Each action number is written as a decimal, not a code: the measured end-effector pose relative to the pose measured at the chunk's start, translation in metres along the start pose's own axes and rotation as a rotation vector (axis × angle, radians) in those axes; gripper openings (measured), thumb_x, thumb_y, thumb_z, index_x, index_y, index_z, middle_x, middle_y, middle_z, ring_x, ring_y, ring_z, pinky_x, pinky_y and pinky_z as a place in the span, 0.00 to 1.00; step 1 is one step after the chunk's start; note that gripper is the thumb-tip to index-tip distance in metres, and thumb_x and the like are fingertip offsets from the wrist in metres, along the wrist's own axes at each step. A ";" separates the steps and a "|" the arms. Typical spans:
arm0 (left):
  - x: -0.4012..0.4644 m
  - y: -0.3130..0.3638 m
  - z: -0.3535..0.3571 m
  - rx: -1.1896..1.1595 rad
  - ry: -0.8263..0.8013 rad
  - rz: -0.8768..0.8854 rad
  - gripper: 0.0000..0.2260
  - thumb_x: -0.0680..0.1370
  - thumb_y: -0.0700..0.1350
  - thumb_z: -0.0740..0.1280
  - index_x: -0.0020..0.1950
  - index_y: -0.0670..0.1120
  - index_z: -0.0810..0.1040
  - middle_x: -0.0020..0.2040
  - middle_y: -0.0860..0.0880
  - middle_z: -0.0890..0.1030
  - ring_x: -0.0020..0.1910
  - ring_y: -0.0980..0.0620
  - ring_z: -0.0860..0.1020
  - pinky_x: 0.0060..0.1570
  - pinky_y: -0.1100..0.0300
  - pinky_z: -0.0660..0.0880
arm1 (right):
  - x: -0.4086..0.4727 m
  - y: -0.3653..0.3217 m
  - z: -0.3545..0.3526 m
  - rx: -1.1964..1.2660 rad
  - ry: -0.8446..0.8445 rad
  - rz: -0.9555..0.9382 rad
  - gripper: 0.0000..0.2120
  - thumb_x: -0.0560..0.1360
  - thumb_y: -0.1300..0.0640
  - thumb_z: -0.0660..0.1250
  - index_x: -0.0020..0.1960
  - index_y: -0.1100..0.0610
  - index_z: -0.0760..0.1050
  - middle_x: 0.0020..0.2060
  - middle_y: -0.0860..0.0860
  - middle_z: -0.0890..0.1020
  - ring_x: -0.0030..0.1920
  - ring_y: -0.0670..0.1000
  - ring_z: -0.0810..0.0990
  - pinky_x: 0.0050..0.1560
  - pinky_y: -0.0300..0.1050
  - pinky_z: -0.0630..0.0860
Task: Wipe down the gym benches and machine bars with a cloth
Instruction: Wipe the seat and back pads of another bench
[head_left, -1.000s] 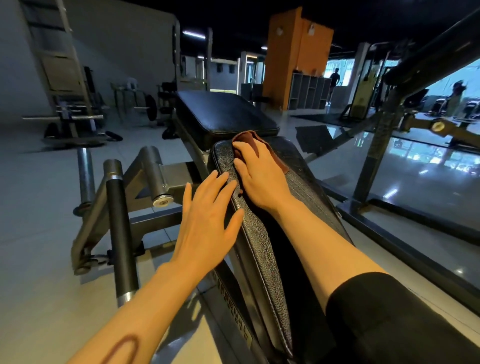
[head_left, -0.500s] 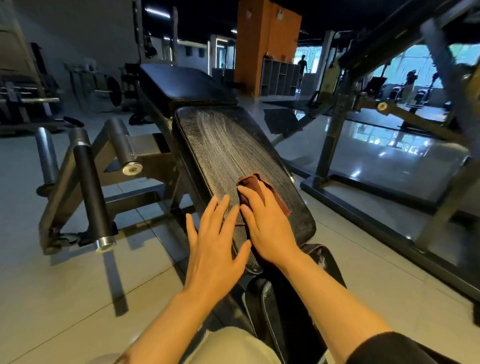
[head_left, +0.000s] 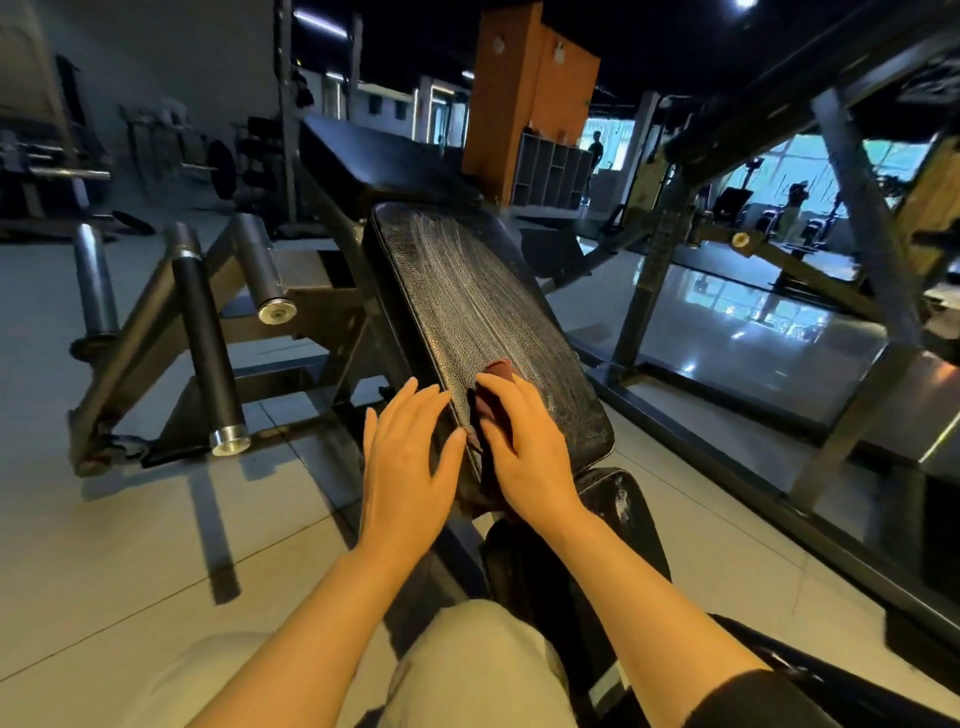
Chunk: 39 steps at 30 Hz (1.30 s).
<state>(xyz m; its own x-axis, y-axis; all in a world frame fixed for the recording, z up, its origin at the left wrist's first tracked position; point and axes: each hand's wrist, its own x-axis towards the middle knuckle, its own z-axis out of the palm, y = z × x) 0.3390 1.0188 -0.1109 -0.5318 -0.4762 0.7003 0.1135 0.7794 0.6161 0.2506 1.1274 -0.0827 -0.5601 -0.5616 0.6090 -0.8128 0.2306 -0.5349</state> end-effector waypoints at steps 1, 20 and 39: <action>0.004 -0.003 -0.008 -0.025 0.029 -0.031 0.23 0.78 0.57 0.57 0.67 0.46 0.75 0.66 0.48 0.76 0.72 0.56 0.63 0.74 0.43 0.52 | 0.005 -0.010 0.005 0.037 0.014 -0.038 0.22 0.78 0.63 0.64 0.70 0.51 0.69 0.67 0.49 0.72 0.67 0.45 0.70 0.66 0.43 0.69; 0.010 -0.076 -0.144 0.109 0.315 -0.228 0.08 0.78 0.36 0.64 0.45 0.49 0.75 0.43 0.48 0.75 0.43 0.62 0.73 0.43 0.75 0.67 | 0.038 -0.099 0.129 0.318 -0.127 -0.112 0.18 0.75 0.69 0.67 0.62 0.56 0.79 0.56 0.49 0.83 0.56 0.39 0.76 0.59 0.25 0.69; 0.005 -0.084 -0.131 0.085 -0.013 -0.259 0.03 0.77 0.45 0.70 0.46 0.47 0.78 0.41 0.51 0.80 0.42 0.56 0.77 0.45 0.59 0.75 | 0.046 -0.086 0.123 0.298 -0.103 -0.001 0.11 0.81 0.62 0.60 0.56 0.53 0.79 0.48 0.45 0.83 0.49 0.42 0.79 0.52 0.33 0.73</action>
<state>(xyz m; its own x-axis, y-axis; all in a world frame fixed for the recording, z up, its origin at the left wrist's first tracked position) 0.4369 0.8978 -0.1119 -0.5449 -0.6590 0.5185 -0.0985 0.6643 0.7409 0.3144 0.9838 -0.0811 -0.5274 -0.6429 0.5555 -0.7222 -0.0051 -0.6916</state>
